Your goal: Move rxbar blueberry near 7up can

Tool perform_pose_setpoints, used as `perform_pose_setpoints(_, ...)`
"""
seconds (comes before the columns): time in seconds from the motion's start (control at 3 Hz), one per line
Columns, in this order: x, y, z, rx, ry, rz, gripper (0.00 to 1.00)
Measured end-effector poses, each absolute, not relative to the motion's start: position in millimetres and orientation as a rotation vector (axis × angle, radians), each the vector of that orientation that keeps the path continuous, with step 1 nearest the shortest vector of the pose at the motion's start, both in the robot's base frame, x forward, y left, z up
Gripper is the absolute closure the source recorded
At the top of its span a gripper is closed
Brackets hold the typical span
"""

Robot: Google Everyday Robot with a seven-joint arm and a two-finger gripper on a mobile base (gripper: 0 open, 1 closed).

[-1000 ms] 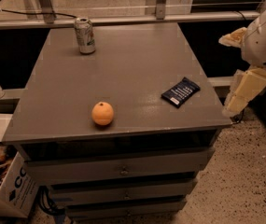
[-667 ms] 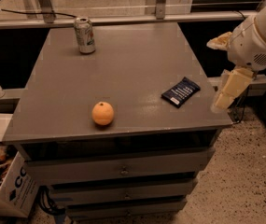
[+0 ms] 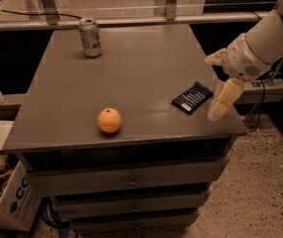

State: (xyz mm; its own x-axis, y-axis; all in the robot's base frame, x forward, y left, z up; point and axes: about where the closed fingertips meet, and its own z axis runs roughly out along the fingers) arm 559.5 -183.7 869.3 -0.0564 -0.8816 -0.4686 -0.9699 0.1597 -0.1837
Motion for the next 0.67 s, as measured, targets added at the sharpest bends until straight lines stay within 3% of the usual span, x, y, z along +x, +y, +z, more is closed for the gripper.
perform_pose_setpoints(0.67, 581.4, -160.4, 840.0, -1.745, 1.97, 0.349, 0.0)
